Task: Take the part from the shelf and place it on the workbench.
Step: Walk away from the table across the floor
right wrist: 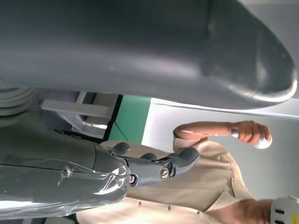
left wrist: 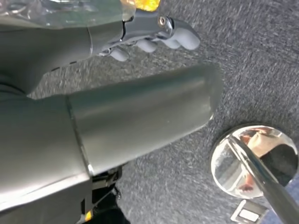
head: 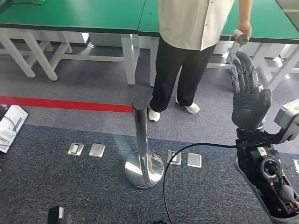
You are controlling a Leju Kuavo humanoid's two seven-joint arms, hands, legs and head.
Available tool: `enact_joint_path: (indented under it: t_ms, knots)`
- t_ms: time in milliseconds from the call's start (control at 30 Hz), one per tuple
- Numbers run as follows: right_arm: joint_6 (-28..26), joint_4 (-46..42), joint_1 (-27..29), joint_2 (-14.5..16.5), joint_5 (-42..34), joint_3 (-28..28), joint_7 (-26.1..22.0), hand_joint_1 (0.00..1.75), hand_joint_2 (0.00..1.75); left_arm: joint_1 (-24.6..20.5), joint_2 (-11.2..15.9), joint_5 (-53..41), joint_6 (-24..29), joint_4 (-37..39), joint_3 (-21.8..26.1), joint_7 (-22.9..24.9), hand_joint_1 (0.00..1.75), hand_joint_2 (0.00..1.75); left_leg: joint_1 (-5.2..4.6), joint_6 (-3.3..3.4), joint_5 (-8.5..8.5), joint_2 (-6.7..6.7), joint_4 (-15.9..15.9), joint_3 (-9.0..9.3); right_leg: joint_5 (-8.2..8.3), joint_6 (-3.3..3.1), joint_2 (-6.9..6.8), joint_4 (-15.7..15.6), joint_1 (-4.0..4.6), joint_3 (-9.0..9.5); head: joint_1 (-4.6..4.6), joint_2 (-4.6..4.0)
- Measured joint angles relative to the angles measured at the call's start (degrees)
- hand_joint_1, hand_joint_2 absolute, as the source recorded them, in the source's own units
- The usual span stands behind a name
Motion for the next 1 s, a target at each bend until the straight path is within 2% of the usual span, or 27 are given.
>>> enact_joint_path:
  t_ms: [67, 100, 133, 200, 233, 267, 333, 367, 400, 433, 467, 500, 567, 600, 633, 700, 733, 767, 800, 833, 867, 900, 933, 967, 1000]
  knots:
    - [-0.1, -0.2, 0.1, -0.1, 0.0, -0.2, 0.1, 0.0, 0.0, -0.1, 0.0, 0.0, 0.0, 0.0, 0.0, 0.0, 0.0, 0.0, 0.02, -0.47, -0.33, -1.55, 0.6, -0.09, 3.48, -0.14, 2.39, -7.7, -0.27, 3.33, 0.22, 0.0]
    - [-0.1, -0.3, 0.2, -0.1, 0.0, -0.3, 0.2, 0.0, 0.0, -0.1, 0.0, 0.0, 0.0, 0.0, 0.0, 0.0, 0.0, 0.0, 0.05, -0.75, -0.39, -2.2, 0.8, -0.28, 4.09, -0.26, 3.27, -9.8, -0.33, 4.24, 0.2, 0.0]
    - [-0.2, -0.3, 0.2, -0.1, 0.0, -0.4, 0.3, 0.0, 0.0, 0.0, 0.0, 0.1, 0.0, 0.0, 0.0, 0.0, 0.0, 0.0, 0.1, -1.03, -0.34, -2.82, 0.8, -0.5, 4.02, -0.49, 3.62, -10.5, -0.27, 4.57, 0.11, 0.0]
    - [-0.2, -0.3, 0.2, -0.2, 0.0, -0.4, 0.4, 0.0, 0.0, 0.2, 0.1, 0.1, 0.0, 0.0, 0.0, 0.0, 0.0, 0.0, 0.3, -1.61, -0.19, -3.67, 0.7, -0.77, 4.23, -1.12, 2.35, -10.8, -0.19, 4.75, -0.15, 0.0]
    - [-0.2, -0.3, 0.1, -0.2, 0.0, -0.4, 0.4, 0.0, 0.0, 0.4, 0.2, 0.1, 0.0, 0.0, 0.0, -0.1, 0.0, 0.0, 0.25, -1.89, -0.53, -2.87, 1.2, -1.0, 4.34, -1.46, 1.65, -11.0, -0.21, 4.92, -0.36, 0.0]
    - [-0.2, -0.3, 0.1, -0.2, 0.0, -0.4, 0.4, 0.0, 0.0, 0.4, 0.2, 0.1, 0.0, 0.0, 0.0, -0.1, 0.0, 0.0, 0.18, -2.17, -1.42, -1.41, 2.6, -1.67, 4.43, -1.8, 0.9, -11.3, -0.28, 5.09, -0.73, 0.0]
    - [-0.2, -0.4, 0.1, -0.2, 0.0, -0.5, 0.4, 0.0, 0.0, 0.3, 0.2, 0.1, 0.0, 0.0, 0.0, -0.2, 0.0, 0.0, 0.15, -2.67, -4.81, 2.25, 9.2, -4.85, 4.41, -2.27, -0.64, -11.5, -0.11, 5.26, -1.44, 0.0]
    - [-0.1, -0.4, 0.1, -0.2, 0.0, -0.5, 0.4, 0.0, 0.0, 0.2, 0.2, 0.1, 0.0, 0.0, 0.0, -0.2, 0.0, 0.0, 0.27, -2.87, -6.53, 3.13, 13.3, -6.94, 4.33, -2.44, -1.47, -11.5, 0.02, 5.26, -1.64, 0.0]
    - [-0.1, -0.4, 0.1, -0.2, 0.0, -0.5, 0.4, 0.0, 0.0, 0.2, 0.1, 0.1, 0.0, 0.0, 0.0, -0.2, 0.0, 0.0, 0.38, -2.99, -7.55, 3.54, 16.5, -8.59, 4.25, -2.5, -2.27, -11.5, 0.13, 5.28, -1.69, 0.0]
    - [0.0, -0.4, 0.1, -0.2, 0.0, -0.5, 0.4, 0.0, 0.0, 0.2, 0.1, 0.1, 0.0, 0.0, 0.0, -0.2, 0.0, 0.0, 0.45, -3.02, -7.46, 3.72, 17.8, -9.27, 4.15, -2.53, -3.05, -11.5, 0.2, 5.34, -1.72, 0.0]
    - [0.0, -0.4, 0.1, -0.2, 0.0, -0.5, 0.4, 0.0, 0.0, 0.2, 0.1, 0.1, 0.0, 0.0, 0.0, -0.2, 0.0, 0.0, 0.48, -2.97, -6.33, 3.87, 16.6, -8.73, 4.02, -2.53, -3.78, -11.5, 0.23, 5.45, -1.74, 0.0]
    - [0.1, -0.4, 0.1, -0.2, 0.0, -0.5, 0.4, 0.0, 0.0, 0.3, 0.1, 0.1, 0.0, 0.0, 0.0, -0.2, 0.0, 0.0, 0.46, -2.82, -4.43, 4.23, 13.3, -7.06, 3.88, -2.46, -4.48, -11.5, 0.25, 5.64, -1.75, 0.0]
    - [0.1, -0.4, 0.0, -0.2, 0.0, -0.6, 0.4, 0.0, 0.0, 0.2, 0.1, 0.1, 0.0, 0.0, 0.0, -0.2, 0.0, 0.0, 0.05, -2.24, -1.12, 6.23, 5.0, -2.76, 3.48, -2.16, -5.76, -11.5, 0.38, 6.11, -1.81, 0.0]
    - [0.2, -0.4, 0.0, -0.2, 0.0, -0.6, 0.4, 0.0, 0.0, 0.2, 0.1, 0.1, 0.0, 0.0, 0.0, -0.2, 0.0, 0.0, -0.25, -1.88, -0.34, 7.01, 2.2, -1.4, 3.28, -1.92, -6.35, -11.5, 0.49, 6.3, -1.8, 0.0]
    - [0.2, -0.4, 0.0, -0.2, 0.0, -0.6, 0.4, 0.0, 0.0, 0.1, 0.2, 0.1, 0.0, 0.0, 0.0, -0.2, 0.0, 0.0, -0.54, -1.58, -0.19, 7.36, 0.9, -0.82, 3.11, -1.67, -6.91, -11.5, 0.59, 6.46, -1.77, 0.0]
    - [0.2, -0.4, -0.1, -0.2, 0.0, -0.7, 0.4, 0.0, 0.0, 0.2, 0.3, 0.1, 0.0, 0.0, 0.0, -0.2, 0.0, 0.0, -0.72, -1.09, -0.21, 6.21, 0.6, -0.82, 2.84, -1.12, -7.96, -11.6, 0.68, 6.76, -1.67, 0.0]
    - [0.2, -0.4, -0.2, -0.2, 0.0, -0.7, 0.4, 0.0, 0.0, 0.3, 0.3, 0.1, 0.0, 0.0, 0.0, -0.2, 0.0, 0.0, -0.6, -0.84, -0.09, 5.54, 0.3, -0.63, 2.47, -0.83, -7.48, -11.4, 0.56, 6.86, -1.62, -0.01]
    - [0.2, -0.4, -0.2, -0.2, 0.0, -0.8, 0.4, 0.0, 0.0, 0.4, 0.3, 0.1, 0.0, 0.0, 0.0, -0.2, 0.0, 0.0, -0.43, -0.53, 0.05, 4.95, -0.1, -0.37, 1.57, -0.62, -6.24, -10.2, 0.46, 6.47, -1.55, -0.01]
    - [0.2, -0.4, -0.2, -0.2, 0.0, -0.9, 0.4, 0.0, 0.0, 0.4, 0.3, 0.1, 0.0, 0.0, 0.0, -0.2, 0.0, 0.0, -0.24, -0.24, 0.18, 4.4, -0.4, -0.09, 0.12, -0.46, -4.51, -7.7, 0.37, 5.43, -1.37, -0.01]
    - [0.2, -0.4, -0.2, -0.3, 0.0, -1.0, 0.4, 0.0, 0.0, 0.3, 0.2, 0.1, 0.0, 0.0, 0.0, -0.2, 0.0, 0.0, -0.15, -0.02, 0.22, 3.85, -0.6, 0.04, -1.74, -0.38, -2.56, -4.0, 0.26, 3.64, -1.07, -0.01]
    - [0.2, -0.4, -0.1, -0.3, 0.0, -1.1, 0.4, 0.0, 0.0, 0.3, 0.2, 0.1, 0.0, 0.0, 0.0, -0.2, 0.0, 0.0, -0.12, 0.12, 0.21, 3.25, -0.6, 0.07, -3.58, -0.32, -1.41, 0.3, 0.26, 1.38, -0.81, 0.0]
    - [0.2, -0.4, 0.0, -0.3, 0.0, -1.1, 0.4, 0.0, 0.0, 0.2, 0.2, 0.1, 0.0, 0.0, 0.0, -0.2, 0.0, 0.0, -0.12, 0.18, 0.19, 2.56, -0.6, 0.09, -4.74, -0.24, -0.89, 4.0, 0.25, -0.66, -0.57, 0.0]
    - [0.2, -0.4, 0.1, -0.3, 0.0, -1.1, 0.4, 0.0, 0.0, 0.3, 0.1, 0.1, 0.0, 0.0, 0.0, -0.2, 0.0, 0.0, -0.11, 0.19, 0.16, 1.79, -0.5, 0.12, -4.82, -0.16, -0.7, 6.0, 0.21, -1.96, -0.4, 0.0]
    - [0.2, -0.4, 0.1, -0.3, 0.0, -1.1, 0.4, 0.0, 0.0, 0.3, 0.1, 0.1, 0.0, 0.0, 0.0, -0.2, 0.0, 0.0, -0.06, 0.15, 0.11, 0.97, -0.5, 0.2, -3.66, -0.1, -0.62, 5.5, 0.15, -2.12, -0.32, 0.0]
    - [0.2, -0.4, 0.1, -0.3, 0.0, -1.2, 0.4, 0.0, 0.0, 0.3, 0.1, 0.1, 0.0, 0.0, 0.0, -0.2, 0.0, 0.0, 0.02, 0.04, 0.02, 0.1, -0.3, 0.33, -1.47, -0.06, -0.36, 2.7, 0.04, -1.14, -0.2, 0.0]
